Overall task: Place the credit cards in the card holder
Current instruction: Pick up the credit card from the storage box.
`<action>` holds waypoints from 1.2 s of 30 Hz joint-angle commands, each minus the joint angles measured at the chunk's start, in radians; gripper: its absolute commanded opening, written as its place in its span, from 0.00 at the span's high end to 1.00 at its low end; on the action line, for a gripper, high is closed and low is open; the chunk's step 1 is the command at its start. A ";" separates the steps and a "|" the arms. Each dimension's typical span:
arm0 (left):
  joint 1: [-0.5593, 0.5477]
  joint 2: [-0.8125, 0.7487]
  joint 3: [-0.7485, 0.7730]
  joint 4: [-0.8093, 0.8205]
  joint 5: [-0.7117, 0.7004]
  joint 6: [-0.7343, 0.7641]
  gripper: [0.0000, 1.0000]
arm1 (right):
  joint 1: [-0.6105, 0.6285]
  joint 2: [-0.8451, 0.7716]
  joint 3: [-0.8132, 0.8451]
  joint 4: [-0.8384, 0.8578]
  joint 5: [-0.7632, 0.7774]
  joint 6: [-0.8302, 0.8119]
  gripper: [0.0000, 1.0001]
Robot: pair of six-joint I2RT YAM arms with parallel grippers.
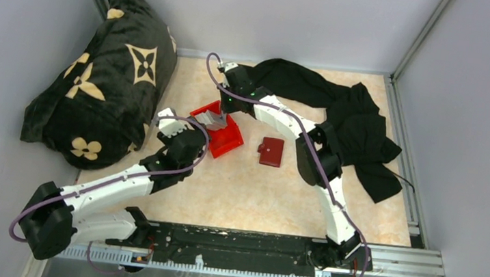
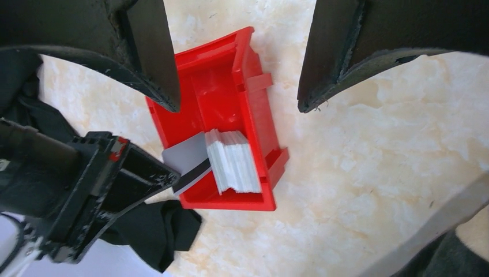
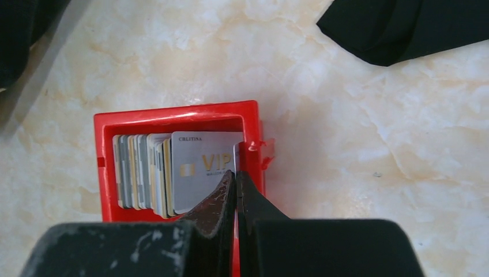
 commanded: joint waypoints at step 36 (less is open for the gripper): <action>0.324 0.034 -0.189 0.840 1.360 0.134 0.18 | -0.053 -1.095 -0.873 0.112 -0.169 0.091 1.00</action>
